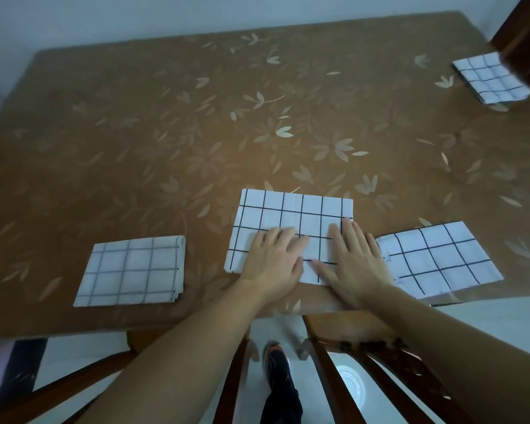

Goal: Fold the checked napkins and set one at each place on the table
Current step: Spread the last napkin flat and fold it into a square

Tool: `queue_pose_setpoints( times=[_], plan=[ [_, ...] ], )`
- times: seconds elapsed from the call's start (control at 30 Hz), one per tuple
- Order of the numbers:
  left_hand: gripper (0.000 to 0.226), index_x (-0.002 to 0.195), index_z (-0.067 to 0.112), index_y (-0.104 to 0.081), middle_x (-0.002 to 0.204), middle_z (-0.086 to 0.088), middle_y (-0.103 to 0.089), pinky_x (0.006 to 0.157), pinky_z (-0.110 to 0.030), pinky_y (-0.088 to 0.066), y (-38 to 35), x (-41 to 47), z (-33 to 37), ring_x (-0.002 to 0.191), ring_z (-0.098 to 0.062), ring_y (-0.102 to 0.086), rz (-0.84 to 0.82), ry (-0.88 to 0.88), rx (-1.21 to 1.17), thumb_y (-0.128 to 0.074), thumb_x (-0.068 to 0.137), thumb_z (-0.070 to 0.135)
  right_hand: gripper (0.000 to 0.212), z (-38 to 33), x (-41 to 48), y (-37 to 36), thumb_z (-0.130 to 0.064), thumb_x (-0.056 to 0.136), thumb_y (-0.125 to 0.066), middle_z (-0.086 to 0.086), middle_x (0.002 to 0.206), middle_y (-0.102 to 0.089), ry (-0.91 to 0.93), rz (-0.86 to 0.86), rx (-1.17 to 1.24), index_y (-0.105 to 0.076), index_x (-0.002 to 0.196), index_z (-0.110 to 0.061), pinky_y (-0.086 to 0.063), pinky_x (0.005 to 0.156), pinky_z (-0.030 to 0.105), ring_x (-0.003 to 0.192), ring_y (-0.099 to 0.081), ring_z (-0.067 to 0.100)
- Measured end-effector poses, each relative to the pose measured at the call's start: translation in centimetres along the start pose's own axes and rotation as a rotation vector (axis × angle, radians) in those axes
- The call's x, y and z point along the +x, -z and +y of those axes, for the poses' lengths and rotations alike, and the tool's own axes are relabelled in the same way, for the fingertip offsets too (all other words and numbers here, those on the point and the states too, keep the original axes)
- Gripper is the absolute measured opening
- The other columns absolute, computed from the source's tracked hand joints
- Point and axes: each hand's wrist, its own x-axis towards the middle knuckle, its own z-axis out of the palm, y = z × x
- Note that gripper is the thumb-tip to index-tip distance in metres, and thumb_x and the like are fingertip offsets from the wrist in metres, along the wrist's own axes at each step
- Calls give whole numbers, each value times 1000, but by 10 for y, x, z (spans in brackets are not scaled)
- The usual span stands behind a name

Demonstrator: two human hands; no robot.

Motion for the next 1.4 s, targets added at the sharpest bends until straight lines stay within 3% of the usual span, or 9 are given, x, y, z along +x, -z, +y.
queue_pose_setpoints(
  times=[0.13,0.27,0.4,0.57,0.8,0.93,1.1,1.27,1.4],
  plan=[
    [33,119,25,-57,117,0,-57,84,-39,-42,-5,-9,3,104,-24,-52,103,-7,30,-48,89,35,52,4,7,11,-37,94,-46,10,147,-41,-97,170,206,-38,137,-11,-33,109,43,133,-38,30],
    [31,115,25,-55,114,-1,-56,84,-38,-44,-4,-8,4,101,-23,-52,78,-7,20,-47,87,35,49,3,24,27,-22,94,-50,10,140,-48,-150,160,243,-40,140,-9,-37,104,43,126,-44,31],
    [34,121,24,-55,120,-1,-53,92,-40,-41,2,-5,2,111,-23,-49,10,-54,-50,-47,90,34,60,6,46,42,-18,91,-50,3,152,-35,-168,85,207,-30,147,-17,-32,107,47,136,-35,29],
    [33,124,24,-55,122,1,-53,99,-39,-37,8,-10,-12,114,-20,-47,-20,-150,-124,-50,91,30,58,13,68,53,-25,81,-57,4,139,-43,-145,-40,73,-40,136,-27,-30,106,49,129,-39,31],
    [29,119,24,-57,120,3,-52,98,-35,-36,15,-10,-23,111,-18,-48,-13,-136,-163,-52,91,27,53,15,82,59,-41,81,-62,11,140,-43,-164,-39,34,-49,131,-28,-32,105,46,133,-37,32],
    [26,116,23,-59,118,3,-52,98,-36,-37,19,-15,-27,110,-16,-47,-26,-147,-163,-51,91,27,53,8,91,60,-44,80,-64,7,121,-54,-53,-21,36,-52,126,-22,-30,106,45,121,-46,28],
    [29,119,22,-58,119,1,-54,100,-39,-35,20,-16,-35,114,-20,-47,-27,-184,-44,-48,92,26,42,-19,101,58,-60,79,-59,-10,107,-67,11,-11,39,-51,112,-36,-25,99,42,108,-58,20],
    [31,121,21,-56,122,-1,-53,103,-42,-32,20,-17,-36,117,-22,-44,-29,-208,5,-48,92,26,53,-35,105,61,-54,77,-69,0,132,-50,-26,-102,53,-52,124,-38,-28,104,45,126,-43,27],
    [30,119,21,-57,120,-1,-53,100,-41,-34,16,-19,-39,115,-22,-45,-15,-221,-24,-49,91,26,18,-35,112,63,-33,76,-69,-9,106,-61,-14,-159,196,-58,89,-39,-33,101,42,106,-53,20]
  ],
)
